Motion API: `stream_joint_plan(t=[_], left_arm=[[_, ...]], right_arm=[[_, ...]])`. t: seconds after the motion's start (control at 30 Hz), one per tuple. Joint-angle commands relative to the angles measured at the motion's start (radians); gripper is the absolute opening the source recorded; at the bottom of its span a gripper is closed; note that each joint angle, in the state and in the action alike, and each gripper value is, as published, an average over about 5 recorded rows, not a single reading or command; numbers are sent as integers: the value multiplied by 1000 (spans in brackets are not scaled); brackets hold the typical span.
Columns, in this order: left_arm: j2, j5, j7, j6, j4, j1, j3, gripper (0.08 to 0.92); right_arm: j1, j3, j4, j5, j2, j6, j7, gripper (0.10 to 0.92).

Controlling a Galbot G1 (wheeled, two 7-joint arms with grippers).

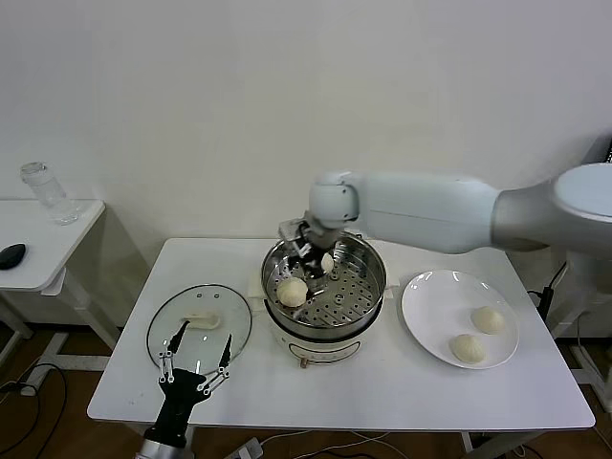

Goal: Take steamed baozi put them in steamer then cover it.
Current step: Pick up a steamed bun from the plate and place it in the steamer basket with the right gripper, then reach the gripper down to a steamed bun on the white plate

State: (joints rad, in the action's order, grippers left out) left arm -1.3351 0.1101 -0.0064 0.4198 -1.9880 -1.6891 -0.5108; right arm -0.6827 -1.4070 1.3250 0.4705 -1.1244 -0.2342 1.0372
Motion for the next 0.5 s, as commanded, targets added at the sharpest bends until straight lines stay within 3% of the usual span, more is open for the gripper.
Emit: stream_joint_plan(t=[0.03, 0.23, 0.5], left_arm=[[3, 2, 0, -1, 1, 1, 8, 823], [8, 4, 1, 1, 5, 0, 12, 823], [5, 8, 1, 3, 4, -7, 7, 823]], right_arm=[[-61, 139, 78, -177, 396, 153, 259, 823], [-8, 143, -2, -259, 585, 225, 347, 823], [294, 238, -102, -342, 659, 276, 244, 823]])
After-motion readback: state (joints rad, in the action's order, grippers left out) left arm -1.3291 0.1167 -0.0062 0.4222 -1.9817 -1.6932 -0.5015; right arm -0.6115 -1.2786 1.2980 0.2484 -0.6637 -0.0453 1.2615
